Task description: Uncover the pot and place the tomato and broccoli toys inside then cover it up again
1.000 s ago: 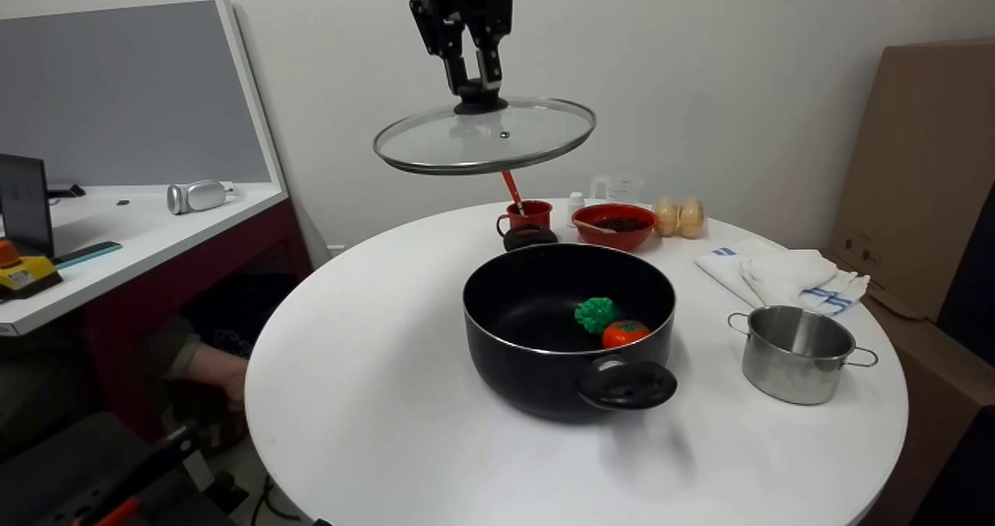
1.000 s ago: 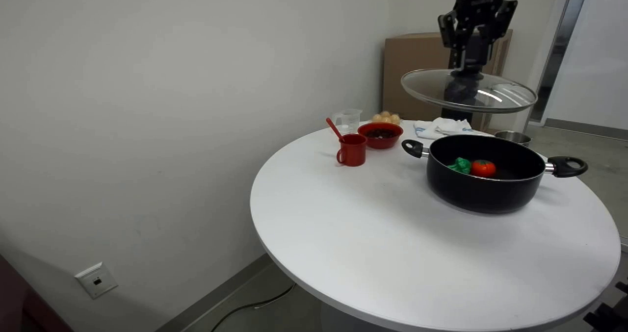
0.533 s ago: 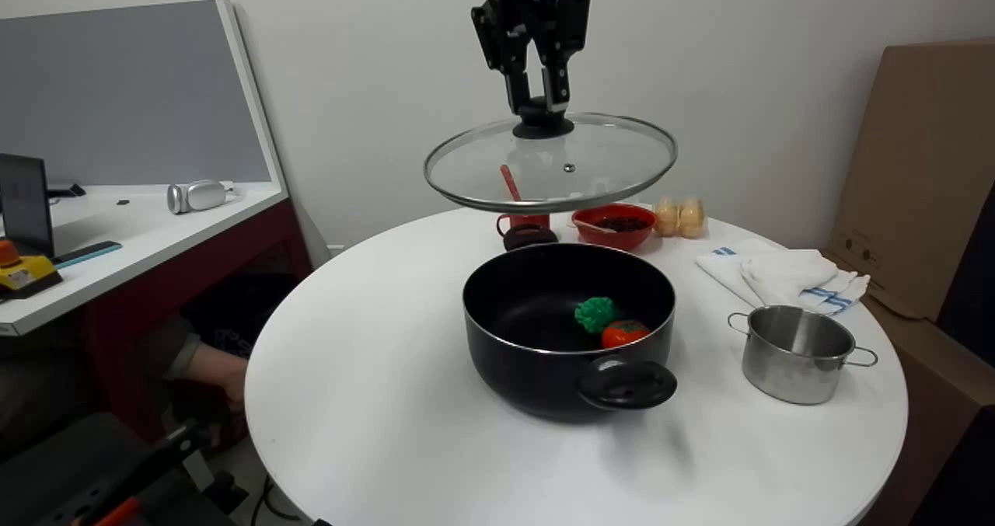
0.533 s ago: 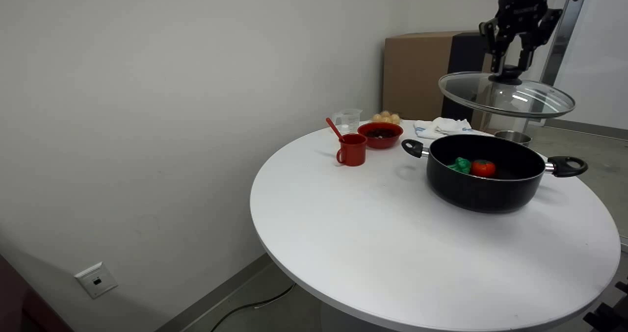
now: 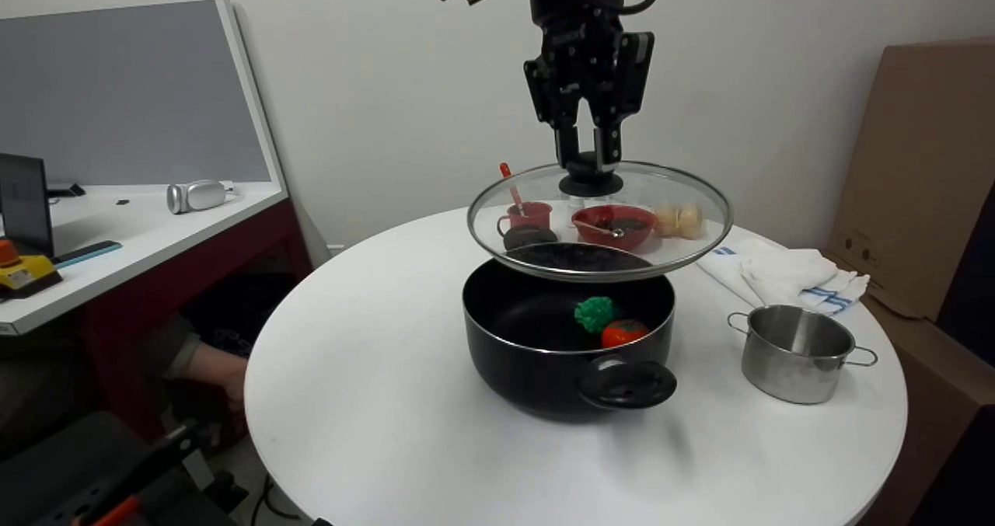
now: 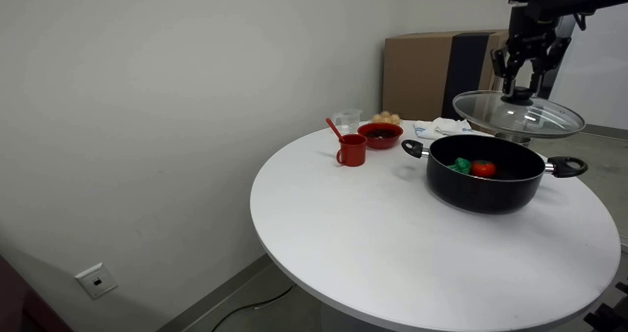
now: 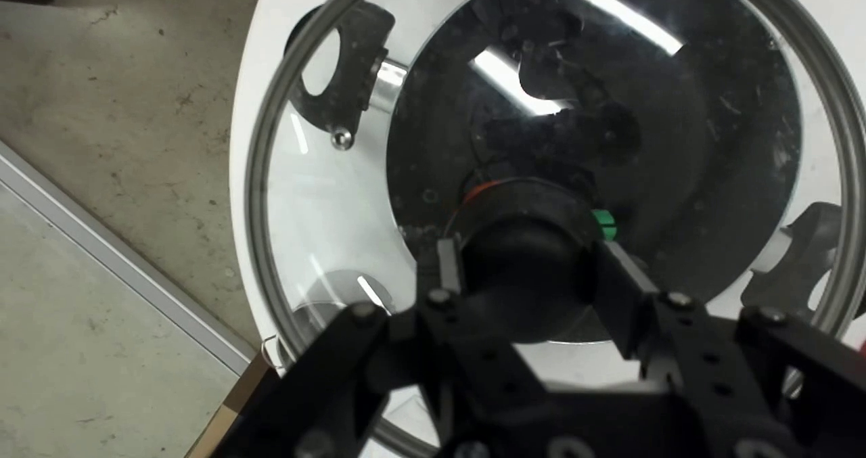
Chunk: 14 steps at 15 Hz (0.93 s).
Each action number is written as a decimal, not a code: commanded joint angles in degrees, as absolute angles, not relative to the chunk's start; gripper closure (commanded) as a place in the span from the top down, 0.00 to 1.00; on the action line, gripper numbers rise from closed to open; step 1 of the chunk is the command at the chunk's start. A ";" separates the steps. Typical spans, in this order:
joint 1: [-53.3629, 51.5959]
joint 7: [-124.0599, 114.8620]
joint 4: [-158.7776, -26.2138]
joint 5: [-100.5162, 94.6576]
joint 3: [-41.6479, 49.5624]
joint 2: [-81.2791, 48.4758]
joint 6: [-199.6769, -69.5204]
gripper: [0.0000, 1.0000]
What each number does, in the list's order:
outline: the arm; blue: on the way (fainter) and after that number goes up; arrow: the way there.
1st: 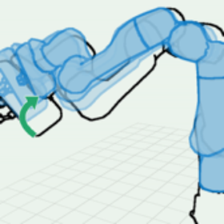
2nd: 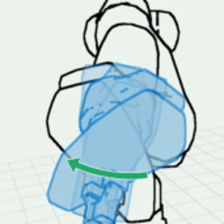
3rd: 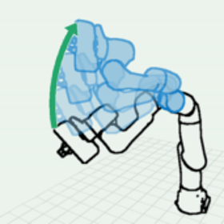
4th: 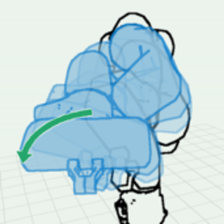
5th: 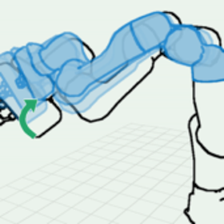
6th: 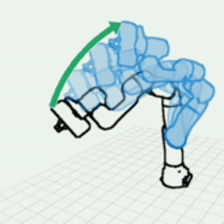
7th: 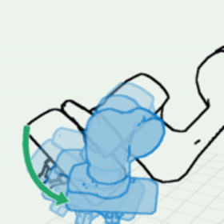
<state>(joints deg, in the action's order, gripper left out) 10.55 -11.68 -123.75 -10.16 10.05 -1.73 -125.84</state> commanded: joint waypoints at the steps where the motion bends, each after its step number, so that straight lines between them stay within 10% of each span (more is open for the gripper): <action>1: 10.31 -10.97 -120.88 -9.89 10.18 -4.53 -126.44 0.24; 14: 8.68 -11.75 -117.71 -10.51 9.90 -11.67 -126.23 0.24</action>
<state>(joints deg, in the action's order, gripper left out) 9.67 -11.69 -119.07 -10.14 9.88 -11.10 -126.82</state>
